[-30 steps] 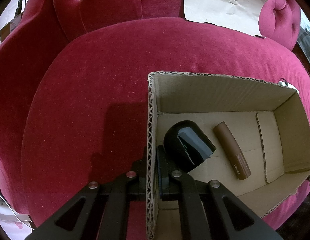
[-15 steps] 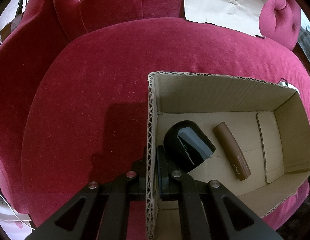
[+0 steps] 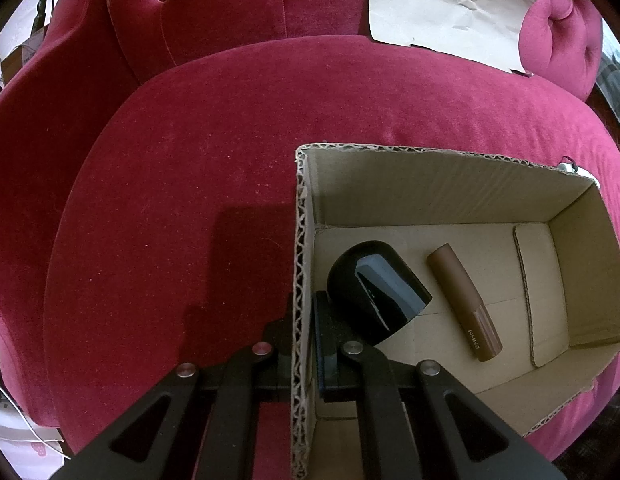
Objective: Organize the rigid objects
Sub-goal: 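Close the right tool around the small white plug charger, then lift the small white charger with the right tool and carry it over the box, then open the right tool to drop the small white charger into the box, then move the right tool back to the large white charger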
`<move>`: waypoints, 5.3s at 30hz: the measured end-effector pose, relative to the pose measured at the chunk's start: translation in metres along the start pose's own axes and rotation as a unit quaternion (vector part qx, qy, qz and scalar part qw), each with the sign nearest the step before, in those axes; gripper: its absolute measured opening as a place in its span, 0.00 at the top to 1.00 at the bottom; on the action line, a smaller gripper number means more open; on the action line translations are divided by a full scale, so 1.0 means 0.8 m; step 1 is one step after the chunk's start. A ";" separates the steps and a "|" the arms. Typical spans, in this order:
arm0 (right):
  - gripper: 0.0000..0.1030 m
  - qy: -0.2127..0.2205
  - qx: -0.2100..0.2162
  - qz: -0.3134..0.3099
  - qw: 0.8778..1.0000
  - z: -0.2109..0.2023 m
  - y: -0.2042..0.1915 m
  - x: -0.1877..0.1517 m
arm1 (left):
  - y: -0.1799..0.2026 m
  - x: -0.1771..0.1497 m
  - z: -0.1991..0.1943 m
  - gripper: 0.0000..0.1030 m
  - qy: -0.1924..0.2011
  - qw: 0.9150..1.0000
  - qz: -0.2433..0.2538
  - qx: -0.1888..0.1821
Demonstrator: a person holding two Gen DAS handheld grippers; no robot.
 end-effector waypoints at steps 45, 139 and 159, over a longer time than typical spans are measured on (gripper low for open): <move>0.51 0.110 0.031 -0.027 0.993 -0.088 -0.087 0.113 | 0.002 -0.001 -0.002 0.94 0.000 1.000 -0.001 0.006; 0.00 0.097 -0.029 0.013 0.995 -0.029 -0.005 0.091 | 0.005 -0.001 -0.002 0.94 0.000 1.000 0.001 0.006; 0.00 0.083 -0.056 -0.008 0.995 0.000 0.037 0.054 | 0.007 0.000 -0.001 0.95 0.001 1.000 0.002 0.008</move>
Point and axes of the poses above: each gripper's, at about its wrist camera, not at the fingertips, and z roughly the way its jaws point, y to its right, x to its top, the point moved 2 cm from there along z, roughly the way its jaws point, and after that the axes turned 7 degrees about -z, right-handed, at the moved point
